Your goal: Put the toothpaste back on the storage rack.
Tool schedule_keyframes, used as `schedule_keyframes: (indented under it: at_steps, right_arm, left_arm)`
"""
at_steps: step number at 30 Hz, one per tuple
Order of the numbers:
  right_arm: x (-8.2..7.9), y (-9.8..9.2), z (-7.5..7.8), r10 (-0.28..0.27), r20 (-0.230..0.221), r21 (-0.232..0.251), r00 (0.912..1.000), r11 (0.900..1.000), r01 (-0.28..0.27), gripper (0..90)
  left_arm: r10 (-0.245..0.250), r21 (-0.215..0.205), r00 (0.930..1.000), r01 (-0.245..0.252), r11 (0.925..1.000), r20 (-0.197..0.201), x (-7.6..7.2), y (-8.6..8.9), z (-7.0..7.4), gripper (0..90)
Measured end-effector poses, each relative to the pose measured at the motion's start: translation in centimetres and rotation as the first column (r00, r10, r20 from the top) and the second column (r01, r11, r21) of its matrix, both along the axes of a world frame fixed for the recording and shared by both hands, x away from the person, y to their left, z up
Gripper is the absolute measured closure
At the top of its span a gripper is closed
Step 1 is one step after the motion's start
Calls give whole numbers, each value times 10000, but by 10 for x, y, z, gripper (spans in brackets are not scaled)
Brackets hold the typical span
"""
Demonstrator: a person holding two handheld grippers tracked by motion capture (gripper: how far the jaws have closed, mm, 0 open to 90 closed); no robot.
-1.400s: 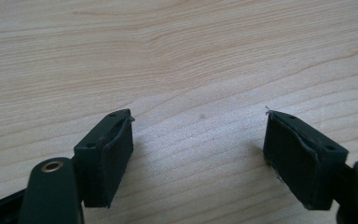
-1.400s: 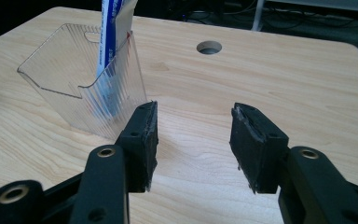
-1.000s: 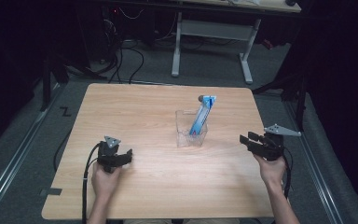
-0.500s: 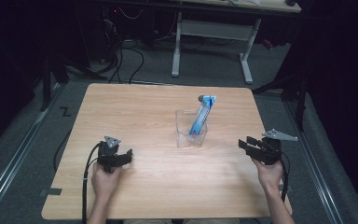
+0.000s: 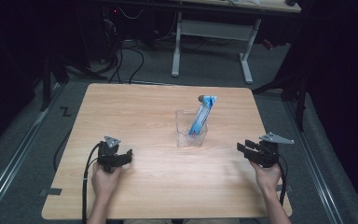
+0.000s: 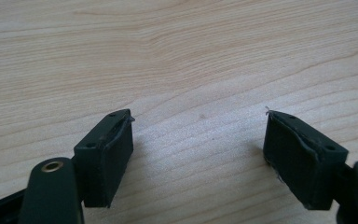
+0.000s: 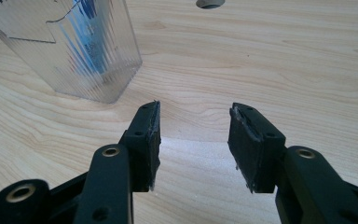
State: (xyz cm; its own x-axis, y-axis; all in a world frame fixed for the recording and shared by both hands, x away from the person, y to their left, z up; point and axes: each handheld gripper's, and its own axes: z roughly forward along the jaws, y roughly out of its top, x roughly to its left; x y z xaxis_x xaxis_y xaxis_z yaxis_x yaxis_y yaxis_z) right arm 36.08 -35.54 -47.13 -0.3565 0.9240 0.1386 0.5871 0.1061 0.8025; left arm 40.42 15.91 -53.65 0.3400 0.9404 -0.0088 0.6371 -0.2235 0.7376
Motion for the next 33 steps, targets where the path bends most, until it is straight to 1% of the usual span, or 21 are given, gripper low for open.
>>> schedule_keyframes:
  at_steps: [1, 4, 6, 7, 13, 16, 22, 23, 24, 27, 28, 29, 30, 31, 33]
  right_arm:
    - [0, 1, -1, 26, 44, -11, 10000, 10000, -26, 537]
    - [1, 2, -3, -4, -18, -36, 10000, 10000, 4, 536]
    - [2, 4, -8, 11, -71, -144, 10000, 9999, -12, 535]
    - [2, 4, -10, -26, -137, -125, 9999, 9999, 25, 536]
    - [4, 6, -16, 4, -211, -297, 9998, 9996, -11, 535]
    - [6, 8, -22, -17, -399, -420, 9992, 9991, 0, 532]
    - [8, 14, -26, 104, -397, -659, 9992, 9977, -130, 513]
    - [9, 15, -27, 133, -400, -718, 9991, 9973, -161, 509]
    - [11, 17, -30, 192, -443, -900, 9988, 9957, -231, 499]
    - [13, 21, -34, 230, -482, -1106, 9986, 9935, -282, 490]
    - [13, 21, -34, 230, -482, -1106, 9986, 9935, -282, 490]
    - [14, 23, -36, 339, -487, -1313, 9982, 9905, -400, 487]
    - [15, 25, -38, 348, -511, -1421, 9981, 9890, -418, 487]
    - [15, 25, -38, 348, -511, -1421, 9981, 9890, -418, 487]
    - [17, 26, -41, 357, -594, -1606, 9976, 9860, -449, 484]
  left_arm:
    - [2, 0, 10000, -2, 10000, 2, 0, 0, 0, 244]
    - [1, 0, 10000, -1, 10000, 1, 0, 0, 0, 244]
    - [1, 2, 10000, -1, 10000, -2, 0, 0, 0, 244]
    - [1, 0, 10000, -1, 10000, 0, 0, 0, 0, 244]
    - [0, 0, 10000, 0, 10000, 0, 0, 0, 0, 244]
    - [0, 2, 10000, 0, 10000, -1, 0, 0, 0, 244]
    - [1, 4, 10000, -1, 10000, 0, 0, 0, 0, 244]
    - [3, 1, 10000, -3, 10000, 2, 0, 0, 0, 244]
    - [0, 2, 10000, 0, 10000, -2, 0, 0, 0, 244]
    - [2, 1, 10000, -2, 10000, -1, 0, 0, 0, 244]
    - [2, 1, 10000, -2, 10000, -1, 0, 0, 0, 244]
    - [3, 2, 10000, -3, 10000, -1, 0, 0, 0, 244]
    - [0, 5, 10000, 0, 10000, -1, 0, 0, 0, 244]
    - [0, 5, 10000, 0, 10000, -1, 0, 0, 0, 244]
    - [1, 1, 10000, -1, 10000, -1, 0, 0, 0, 244]
